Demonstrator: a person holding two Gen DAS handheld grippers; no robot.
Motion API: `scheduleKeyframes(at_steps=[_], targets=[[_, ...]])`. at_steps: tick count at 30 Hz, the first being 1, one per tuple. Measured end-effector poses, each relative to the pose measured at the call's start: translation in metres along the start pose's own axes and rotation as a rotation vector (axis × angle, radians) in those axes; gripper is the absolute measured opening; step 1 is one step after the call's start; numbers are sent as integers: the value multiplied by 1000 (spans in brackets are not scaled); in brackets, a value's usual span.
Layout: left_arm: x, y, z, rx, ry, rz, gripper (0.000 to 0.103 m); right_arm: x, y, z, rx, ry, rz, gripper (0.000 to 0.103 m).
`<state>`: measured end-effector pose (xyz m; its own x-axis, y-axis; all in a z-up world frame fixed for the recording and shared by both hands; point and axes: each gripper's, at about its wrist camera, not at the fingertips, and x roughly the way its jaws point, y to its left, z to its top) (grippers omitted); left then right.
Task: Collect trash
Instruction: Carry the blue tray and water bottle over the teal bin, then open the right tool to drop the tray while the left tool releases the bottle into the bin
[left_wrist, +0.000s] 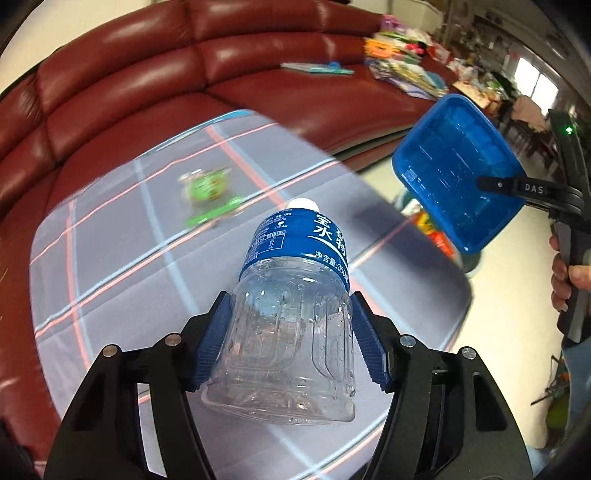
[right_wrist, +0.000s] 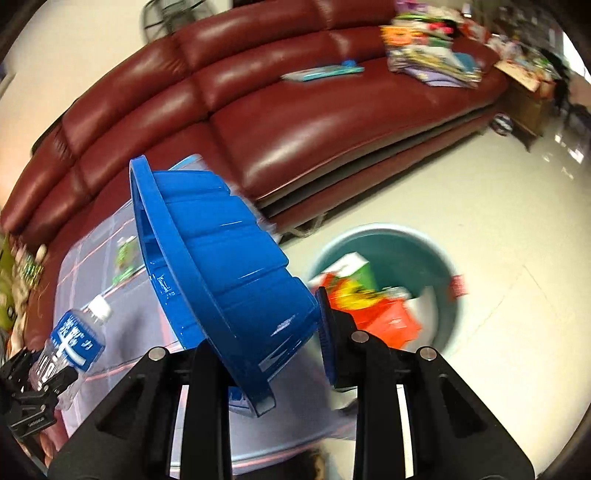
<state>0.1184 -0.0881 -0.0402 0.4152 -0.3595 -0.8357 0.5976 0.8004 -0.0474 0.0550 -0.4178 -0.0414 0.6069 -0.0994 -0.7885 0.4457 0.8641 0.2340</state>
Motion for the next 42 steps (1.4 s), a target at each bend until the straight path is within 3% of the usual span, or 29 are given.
scheduleKeyframes(at_steps=[7,11,15,20,21,22,27,33,36,42], targets=[[27,-75,35,100,17,-57,66,2,-77,10,71,-21,-151,24],[46,-113,53,166,39,-78,66,20,-101,10,77,6,-244,24],[63,-142,67,214,57,-94,66,46,-114,12,85,46,-280,25],[87,-170,80,256,86,-119,66,74,-122,11,86,102,-261,28],[93,-176,83,262,95,-126,66,78,-124,11,83,110,-242,35],[98,-179,85,265,101,-131,66,79,-126,11,90,121,-221,51],[118,-195,89,276,129,-152,66,72,-138,14,129,121,-128,78],[135,-209,95,283,159,-184,66,56,-157,14,178,110,-135,78],[145,-225,96,308,182,-206,66,49,-165,14,191,103,-153,85],[179,-258,108,324,220,-180,70,36,-177,9,218,97,-164,86]])
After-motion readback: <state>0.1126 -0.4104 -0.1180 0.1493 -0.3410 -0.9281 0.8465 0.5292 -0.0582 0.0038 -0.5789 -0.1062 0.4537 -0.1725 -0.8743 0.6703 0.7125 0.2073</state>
